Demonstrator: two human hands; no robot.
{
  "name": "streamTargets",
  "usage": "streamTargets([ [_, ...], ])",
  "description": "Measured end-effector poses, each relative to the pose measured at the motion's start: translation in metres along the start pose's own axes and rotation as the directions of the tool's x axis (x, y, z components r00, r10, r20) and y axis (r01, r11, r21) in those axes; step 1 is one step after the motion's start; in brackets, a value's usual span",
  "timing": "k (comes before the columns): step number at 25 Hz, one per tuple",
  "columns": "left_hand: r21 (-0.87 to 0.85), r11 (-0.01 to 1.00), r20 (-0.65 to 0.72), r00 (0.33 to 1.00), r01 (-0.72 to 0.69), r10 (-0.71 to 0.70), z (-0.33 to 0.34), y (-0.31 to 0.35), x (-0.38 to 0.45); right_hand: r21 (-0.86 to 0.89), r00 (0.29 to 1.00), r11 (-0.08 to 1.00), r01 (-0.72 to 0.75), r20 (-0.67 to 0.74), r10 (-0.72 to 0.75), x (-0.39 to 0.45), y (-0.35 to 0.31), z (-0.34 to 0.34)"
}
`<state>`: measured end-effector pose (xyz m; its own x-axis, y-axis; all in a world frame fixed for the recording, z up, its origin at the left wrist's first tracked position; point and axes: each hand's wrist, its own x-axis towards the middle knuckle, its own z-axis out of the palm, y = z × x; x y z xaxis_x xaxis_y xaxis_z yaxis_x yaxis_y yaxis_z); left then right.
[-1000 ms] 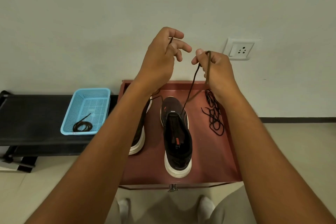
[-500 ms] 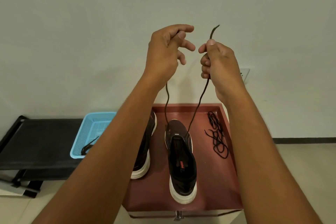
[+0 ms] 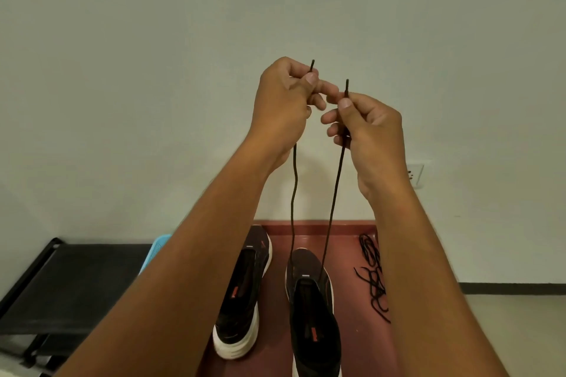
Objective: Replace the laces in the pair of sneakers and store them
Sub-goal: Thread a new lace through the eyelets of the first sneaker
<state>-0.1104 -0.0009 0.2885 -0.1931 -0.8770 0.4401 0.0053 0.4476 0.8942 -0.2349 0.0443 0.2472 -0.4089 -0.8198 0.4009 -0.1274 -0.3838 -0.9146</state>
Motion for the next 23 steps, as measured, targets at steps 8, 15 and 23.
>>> streamTargets([
  [8,-0.076,0.996,-0.123,0.991,0.044,-0.053,-0.013,0.018,0.009,-0.125,0.997,0.990,-0.072,0.026,0.076,0.017,-0.028,-0.009],
  [15,-0.139,0.988,-0.180,0.980,0.061,-0.086,-0.011,0.027,-0.004,-0.125,0.996,0.989,-0.084,-0.042,0.080,0.014,-0.033,-0.007],
  [23,0.013,0.996,-0.170,0.981,0.092,-0.089,-0.019,-0.026,-0.034,-0.125,0.982,0.975,-0.184,0.007,0.186,-0.014,0.013,-0.013],
])
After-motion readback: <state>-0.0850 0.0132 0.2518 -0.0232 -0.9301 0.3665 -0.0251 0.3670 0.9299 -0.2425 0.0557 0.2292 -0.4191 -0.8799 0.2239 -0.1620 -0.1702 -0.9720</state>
